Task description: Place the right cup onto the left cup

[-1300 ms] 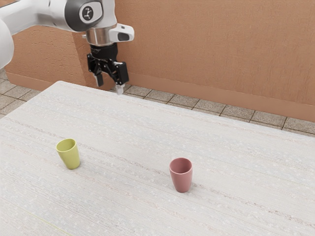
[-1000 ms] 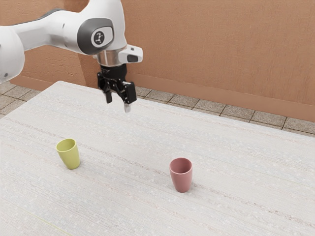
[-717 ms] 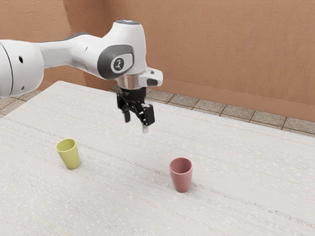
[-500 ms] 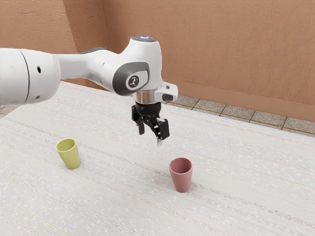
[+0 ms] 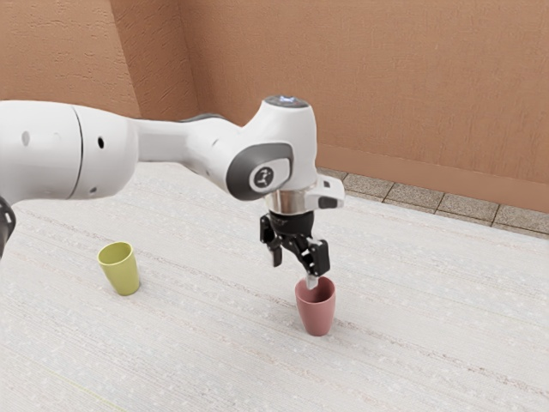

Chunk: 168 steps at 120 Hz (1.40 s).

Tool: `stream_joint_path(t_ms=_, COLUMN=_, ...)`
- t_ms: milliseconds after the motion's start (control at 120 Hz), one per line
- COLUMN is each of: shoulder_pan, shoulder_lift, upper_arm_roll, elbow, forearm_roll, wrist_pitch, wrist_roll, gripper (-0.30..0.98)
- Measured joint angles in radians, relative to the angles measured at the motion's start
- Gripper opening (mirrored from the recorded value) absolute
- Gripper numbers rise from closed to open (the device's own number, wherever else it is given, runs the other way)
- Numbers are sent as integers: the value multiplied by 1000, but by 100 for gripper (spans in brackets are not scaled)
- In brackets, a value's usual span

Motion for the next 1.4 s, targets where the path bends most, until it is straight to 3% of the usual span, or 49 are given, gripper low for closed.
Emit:
stream_joint_path(t_ms=558, shoulder_pan=8, shoulder_lift=44, upper_arm_roll=-5, elbow=-19, forearm_roll=9, wrist_pitch=133, wrist_roll=-67, gripper=69)
stream_joint_path(t_ms=1183, shoulder_pan=51, shoulder_lift=144, upper_arm_roll=-4, elbow=3, forearm_roll=6, wrist_pitch=167, wrist_roll=-90, gripper=69)
stream_joint_path(t_ms=1400, shoulder_pan=50, shoulder_lift=158, upper_arm_roll=-4, elbow=2, forearm_roll=7, wrist_pitch=179, wrist_roll=-93, gripper=48)
